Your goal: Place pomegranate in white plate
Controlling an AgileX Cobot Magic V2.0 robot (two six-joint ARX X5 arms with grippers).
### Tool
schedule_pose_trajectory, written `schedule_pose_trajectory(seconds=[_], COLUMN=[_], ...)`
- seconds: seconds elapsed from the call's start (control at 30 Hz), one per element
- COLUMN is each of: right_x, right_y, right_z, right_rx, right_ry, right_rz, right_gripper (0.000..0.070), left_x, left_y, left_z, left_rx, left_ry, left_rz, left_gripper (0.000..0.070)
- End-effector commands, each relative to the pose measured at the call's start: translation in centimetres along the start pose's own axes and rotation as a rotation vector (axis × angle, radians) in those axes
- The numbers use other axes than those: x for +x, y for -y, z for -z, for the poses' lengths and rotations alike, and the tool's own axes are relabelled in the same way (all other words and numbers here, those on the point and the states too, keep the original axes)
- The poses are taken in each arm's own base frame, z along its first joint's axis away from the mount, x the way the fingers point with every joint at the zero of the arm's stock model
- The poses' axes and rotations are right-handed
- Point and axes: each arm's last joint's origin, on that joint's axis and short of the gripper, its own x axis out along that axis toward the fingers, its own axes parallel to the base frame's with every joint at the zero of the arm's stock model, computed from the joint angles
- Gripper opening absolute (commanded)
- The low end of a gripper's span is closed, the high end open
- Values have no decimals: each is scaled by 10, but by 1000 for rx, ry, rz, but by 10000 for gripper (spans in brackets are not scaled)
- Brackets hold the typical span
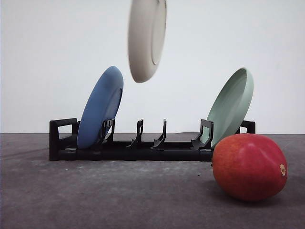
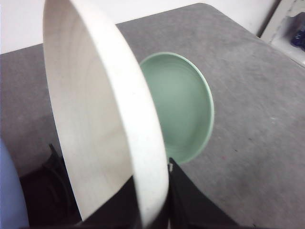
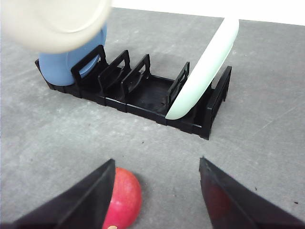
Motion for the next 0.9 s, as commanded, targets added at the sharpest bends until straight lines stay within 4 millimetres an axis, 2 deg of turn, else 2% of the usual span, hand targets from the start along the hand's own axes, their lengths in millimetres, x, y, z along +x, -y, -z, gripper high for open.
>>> schedule_pose_trajectory(seconds=[0.0, 0.13, 0.27, 0.47, 0.57, 0.7, 0.87], right_x=[-3, -3, -3, -3, -3, -3, -3], right_y=[-1, -1, -1, -1, -1, -1, -1], right_z=[-5, -5, -5, -5, -5, -5, -5], right_rx=[-13, -13, -13, -13, -13, -13, -13], right_ry=[24, 24, 24, 24, 24, 24, 25], right_rz=[-5, -5, -5, -4, -4, -5, -5], right_gripper=[353, 353, 353, 353, 353, 353, 353], left_x=[-9, -34, -56, -76, -78, -76, -59], left_y=[3, 0, -3, 1, 4, 13, 27], left_z=[6, 33, 64, 105, 122, 137, 150], left_rx=[-15, -44, -1, 53, 133, 344, 591], left_ry=[42, 113, 134, 99, 16, -95, -193], left_rz=[25, 48, 12, 28, 33, 3, 17], left_gripper=[13, 13, 13, 13, 13, 13, 12])
